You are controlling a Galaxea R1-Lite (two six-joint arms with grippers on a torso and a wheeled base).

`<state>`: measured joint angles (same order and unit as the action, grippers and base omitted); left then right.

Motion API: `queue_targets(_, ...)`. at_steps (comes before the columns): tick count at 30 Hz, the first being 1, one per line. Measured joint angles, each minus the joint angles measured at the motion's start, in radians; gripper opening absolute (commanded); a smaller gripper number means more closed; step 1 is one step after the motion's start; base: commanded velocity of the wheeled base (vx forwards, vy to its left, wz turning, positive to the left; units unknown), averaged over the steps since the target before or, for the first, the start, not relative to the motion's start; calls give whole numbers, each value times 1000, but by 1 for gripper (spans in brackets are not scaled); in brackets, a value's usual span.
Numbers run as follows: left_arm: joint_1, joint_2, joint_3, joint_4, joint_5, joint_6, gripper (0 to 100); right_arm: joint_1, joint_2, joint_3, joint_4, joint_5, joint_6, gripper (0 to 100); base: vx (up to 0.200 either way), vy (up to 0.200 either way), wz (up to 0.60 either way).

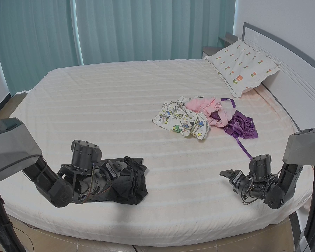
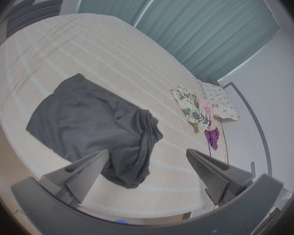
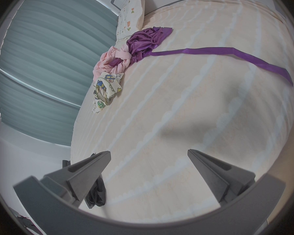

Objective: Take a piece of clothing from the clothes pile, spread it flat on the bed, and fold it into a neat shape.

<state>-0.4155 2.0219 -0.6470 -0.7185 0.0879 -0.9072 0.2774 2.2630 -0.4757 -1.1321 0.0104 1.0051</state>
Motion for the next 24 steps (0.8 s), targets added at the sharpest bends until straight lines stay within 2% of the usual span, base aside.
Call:
queue_targets(7, 64, -9, 87, -147, -17, -50, 100, 5, 2, 1, 1, 0, 0, 100, 0, 0, 0)
queue_targets(10, 89, 1, 114, -221, -52, -84, 100, 6, 3, 1, 0, 0, 0, 100, 0, 0, 0)
queue_targets(15, 136, 14, 151, -246, -149, -109, 100, 8, 6, -1, 0, 0, 0, 100, 0, 200, 0)
queue_targets(24, 230, 24, 174, -249, -241, -114, 100, 28, 11, 4, -1, -7, 0, 100, 0, 200, 0)
